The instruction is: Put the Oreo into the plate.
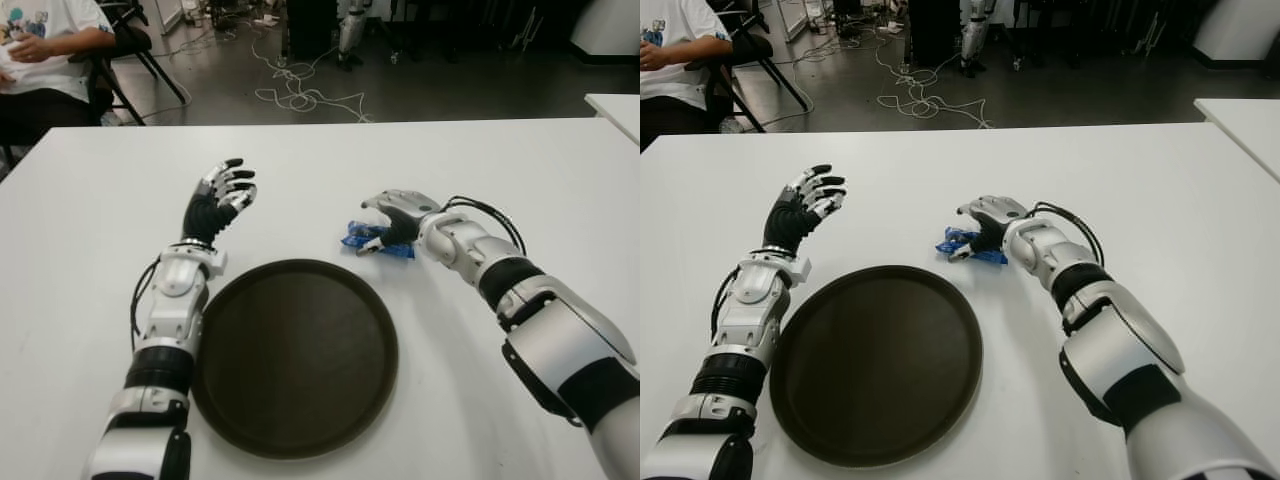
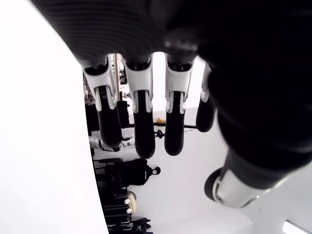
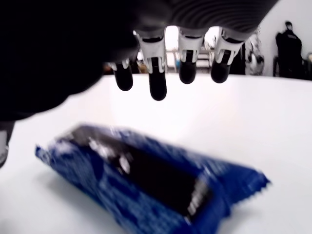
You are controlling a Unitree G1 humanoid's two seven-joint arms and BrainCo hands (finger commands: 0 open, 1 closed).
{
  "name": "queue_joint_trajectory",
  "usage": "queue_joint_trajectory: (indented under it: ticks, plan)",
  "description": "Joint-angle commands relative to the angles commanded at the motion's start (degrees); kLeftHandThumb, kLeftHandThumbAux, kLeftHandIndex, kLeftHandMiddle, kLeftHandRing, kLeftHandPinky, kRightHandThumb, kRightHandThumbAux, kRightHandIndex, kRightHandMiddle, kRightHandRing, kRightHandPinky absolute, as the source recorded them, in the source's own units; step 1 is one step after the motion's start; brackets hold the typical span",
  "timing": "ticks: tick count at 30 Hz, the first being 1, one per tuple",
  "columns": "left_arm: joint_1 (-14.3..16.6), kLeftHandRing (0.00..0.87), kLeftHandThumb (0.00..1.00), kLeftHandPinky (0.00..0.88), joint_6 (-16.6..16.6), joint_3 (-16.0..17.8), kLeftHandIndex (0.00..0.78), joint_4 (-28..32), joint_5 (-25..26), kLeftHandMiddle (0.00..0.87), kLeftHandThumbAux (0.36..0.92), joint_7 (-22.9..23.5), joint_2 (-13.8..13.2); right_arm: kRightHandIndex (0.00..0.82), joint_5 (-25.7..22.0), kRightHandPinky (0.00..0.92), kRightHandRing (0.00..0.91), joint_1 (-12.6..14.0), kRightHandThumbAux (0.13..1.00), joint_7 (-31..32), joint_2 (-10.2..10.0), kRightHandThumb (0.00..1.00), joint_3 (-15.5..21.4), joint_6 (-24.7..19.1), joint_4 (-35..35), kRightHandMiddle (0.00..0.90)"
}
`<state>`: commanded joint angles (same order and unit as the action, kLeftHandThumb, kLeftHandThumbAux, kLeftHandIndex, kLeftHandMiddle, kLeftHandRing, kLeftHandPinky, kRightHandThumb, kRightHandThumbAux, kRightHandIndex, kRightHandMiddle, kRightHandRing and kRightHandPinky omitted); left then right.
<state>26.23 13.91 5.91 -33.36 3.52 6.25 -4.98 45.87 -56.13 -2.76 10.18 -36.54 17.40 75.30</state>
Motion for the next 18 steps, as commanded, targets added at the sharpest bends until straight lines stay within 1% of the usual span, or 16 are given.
queue_joint_trajectory:
  ticks: [8,14,18]
  plan:
    - [0.0,0.279,0.254,0.289,0.1,-0.18,0.203,0.11,-0.4,0.299,0.767,-0.23,-0.04,0.0,0.43,0.0,0.0,0.37,0.344,0.16,-0.22,0.0,-0.82,-0.94,0.36,0.0]
    - [-0.11,0.275,0.243,0.283,-0.24,-0.26,0.198,0.44,-0.57,0.292,0.763,-0.38,-0.01,0.0,0.71,0.0,0.0,1.0,0.357,-0.5,-0.48,0.0,-1.59,-1.71,0.55,0.0]
    - [-0.11,0.277,0.239,0.284,-0.78,-0.36,0.196,0.6,-0.69,0.294,0.755,-0.37,-0.11,0.0,1.32,0.0,0.0,1.94,0.338,-1.02,-0.71,0.0,-2.55,-1.94,0.71,0.0]
